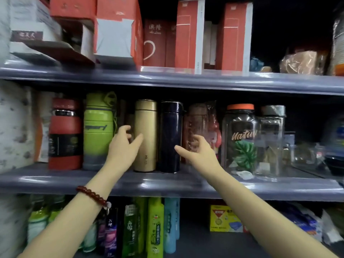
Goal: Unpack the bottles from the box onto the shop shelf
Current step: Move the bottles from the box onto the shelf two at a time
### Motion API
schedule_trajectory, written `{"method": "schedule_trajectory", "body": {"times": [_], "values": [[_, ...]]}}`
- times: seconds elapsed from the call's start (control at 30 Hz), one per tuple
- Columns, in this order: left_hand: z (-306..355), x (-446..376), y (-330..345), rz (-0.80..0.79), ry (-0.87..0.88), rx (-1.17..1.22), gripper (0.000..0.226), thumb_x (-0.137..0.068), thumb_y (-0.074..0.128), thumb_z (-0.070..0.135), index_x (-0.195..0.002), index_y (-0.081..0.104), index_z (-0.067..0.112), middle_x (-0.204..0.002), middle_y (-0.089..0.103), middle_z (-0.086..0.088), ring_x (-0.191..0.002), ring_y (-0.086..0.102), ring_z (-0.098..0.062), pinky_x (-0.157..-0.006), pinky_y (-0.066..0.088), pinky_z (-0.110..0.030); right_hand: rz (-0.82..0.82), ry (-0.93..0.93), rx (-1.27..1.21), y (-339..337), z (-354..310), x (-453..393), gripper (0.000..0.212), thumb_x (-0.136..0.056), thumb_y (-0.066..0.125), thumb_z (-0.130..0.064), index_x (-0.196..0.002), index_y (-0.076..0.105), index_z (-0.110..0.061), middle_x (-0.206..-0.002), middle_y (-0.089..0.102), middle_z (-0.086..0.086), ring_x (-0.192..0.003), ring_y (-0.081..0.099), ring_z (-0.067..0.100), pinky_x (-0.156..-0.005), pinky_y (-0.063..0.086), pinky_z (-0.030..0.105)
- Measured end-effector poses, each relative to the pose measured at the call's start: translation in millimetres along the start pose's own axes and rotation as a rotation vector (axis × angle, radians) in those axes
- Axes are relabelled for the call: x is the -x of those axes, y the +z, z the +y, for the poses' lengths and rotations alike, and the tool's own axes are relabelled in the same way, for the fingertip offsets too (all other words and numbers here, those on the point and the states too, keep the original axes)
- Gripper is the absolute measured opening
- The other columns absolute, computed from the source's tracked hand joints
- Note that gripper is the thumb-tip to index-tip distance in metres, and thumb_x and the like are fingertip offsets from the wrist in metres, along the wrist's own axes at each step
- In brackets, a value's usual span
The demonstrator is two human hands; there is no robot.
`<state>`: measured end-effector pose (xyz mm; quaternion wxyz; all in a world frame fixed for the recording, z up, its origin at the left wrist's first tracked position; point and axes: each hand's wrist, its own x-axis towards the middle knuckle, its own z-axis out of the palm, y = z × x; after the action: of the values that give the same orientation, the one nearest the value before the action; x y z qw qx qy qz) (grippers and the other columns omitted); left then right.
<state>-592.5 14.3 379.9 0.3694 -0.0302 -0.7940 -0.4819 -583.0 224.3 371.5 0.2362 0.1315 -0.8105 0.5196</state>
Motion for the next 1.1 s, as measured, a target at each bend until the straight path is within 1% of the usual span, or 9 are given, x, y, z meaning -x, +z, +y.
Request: {"method": "schedule_trajectory", "body": {"times": [0.17,0.33,0.47,0.57,0.67,0.77,0.87,0.97,1.1], "values": [[-25.4,-11.0,3.9,-0.303,-0.124,0.095,0.085,-0.083,0.061,0.051,-0.149,0.020,0.017,-0.148,0.040,-0.005,-0.132,0.043,-0.021,-0.104,0.036,-0.031,0.026,0.081,-0.065,43.5,-6.0,-21.1,0.083,-0.071,0.080,-0.047,-0.136,0.040,-0.014,-0.131,0.058,0.000,-0.112,0.056,0.014,-0.087,0.042,0.024],[-35.2,-14.3,9.4,-0.280,-0.032,0.021,0.100,-0.069,0.080,0.042,-0.147,0.022,0.021,-0.148,0.041,-0.003,-0.130,0.046,-0.023,-0.104,0.042,-0.035,0.093,0.068,0.072,57.9,2.3,-33.1,0.090,-0.060,0.089,-0.041,-0.132,0.042,-0.013,-0.126,0.059,0.002,-0.113,0.057,0.019,-0.090,0.047,0.027],[-42.2,-24.1,5.5,-0.347,-0.018,0.008,0.102,-0.065,0.081,0.047,-0.146,0.025,0.022,-0.147,0.043,-0.002,-0.128,0.048,-0.023,-0.106,0.042,-0.040,-0.112,0.116,0.027,37.3,-0.7,-41.1,0.085,-0.066,0.088,-0.028,-0.136,0.043,-0.011,-0.119,0.061,-0.007,-0.098,0.059,0.004,-0.074,0.045,0.008],[-43.3,-26.4,3.6,-0.372,-0.015,0.024,0.102,-0.063,0.082,0.048,-0.144,0.027,0.023,-0.145,0.045,-0.002,-0.125,0.051,-0.023,-0.106,0.042,-0.042,-0.240,0.151,-0.135,25.8,-3.9,-37.6,0.078,-0.078,0.077,-0.006,-0.144,0.034,-0.008,-0.092,0.058,-0.016,-0.071,0.055,-0.009,-0.056,0.045,0.003],[-45.5,-27.3,3.8,-0.366,-0.021,0.055,0.100,-0.063,0.083,0.044,-0.144,0.028,0.025,-0.142,0.048,-0.001,-0.123,0.052,-0.022,-0.105,0.043,-0.040,-0.217,0.142,-0.183,33.7,-1.1,-35.3,0.072,-0.076,0.080,-0.012,-0.137,0.041,-0.009,-0.102,0.065,-0.008,-0.084,0.061,-0.005,-0.067,0.051,0.010],[-44.6,-30.2,1.9,-0.400,-0.050,0.129,0.092,-0.065,0.084,0.038,-0.141,0.034,0.026,-0.135,0.052,0.002,-0.118,0.054,-0.018,-0.104,0.043,-0.036,-0.009,0.073,-0.037,52.3,2.3,-32.8,0.086,-0.061,0.089,-0.037,-0.130,0.044,-0.014,-0.120,0.063,-0.003,-0.105,0.062,0.011,-0.086,0.051,0.023],[-40.2,-31.7,1.8,-0.444,-0.125,0.238,0.080,-0.071,0.080,0.032,-0.139,0.039,0.021,-0.124,0.052,0.004,-0.113,0.052,-0.014,-0.101,0.043,-0.031,0.091,0.067,0.013,56.1,4.4,-33.8,0.088,-0.059,0.090,-0.038,-0.128,0.041,-0.014,-0.118,0.060,-0.001,-0.105,0.058,0.014,-0.083,0.046,0.022],[-39.7,-34.9,2.8,-0.463,-0.157,0.259,0.070,-0.068,0.082,0.034,-0.128,0.047,0.026,-0.122,0.059,0.004,-0.111,0.057,-0.015,-0.100,0.046,-0.032,-0.053,0.087,-0.047,40.3,4.9,-36.7,0.074,-0.066,0.088,-0.029,-0.124,0.044,-0.018,-0.110,0.061,-0.007,-0.088,0.057,-0.002,-0.069,0.046,0.006],[-37.2,-37.7,-0.3,-0.553,-0.208,0.284,0.082,-0.064,0.082,0.037,-0.135,0.043,0.023,-0.119,0.055,0.007,-0.116,0.055,-0.018,-0.100,0.048,-0.039,-0.240,0.157,-0.214,20.0,9.2,-36.3,0.089,-0.074,0.081,-0.015,-0.147,0.030,-0.011,-0.124,0.051,-0.010,-0.105,0.053,0.003,-0.098,0.045,0.030]]}}
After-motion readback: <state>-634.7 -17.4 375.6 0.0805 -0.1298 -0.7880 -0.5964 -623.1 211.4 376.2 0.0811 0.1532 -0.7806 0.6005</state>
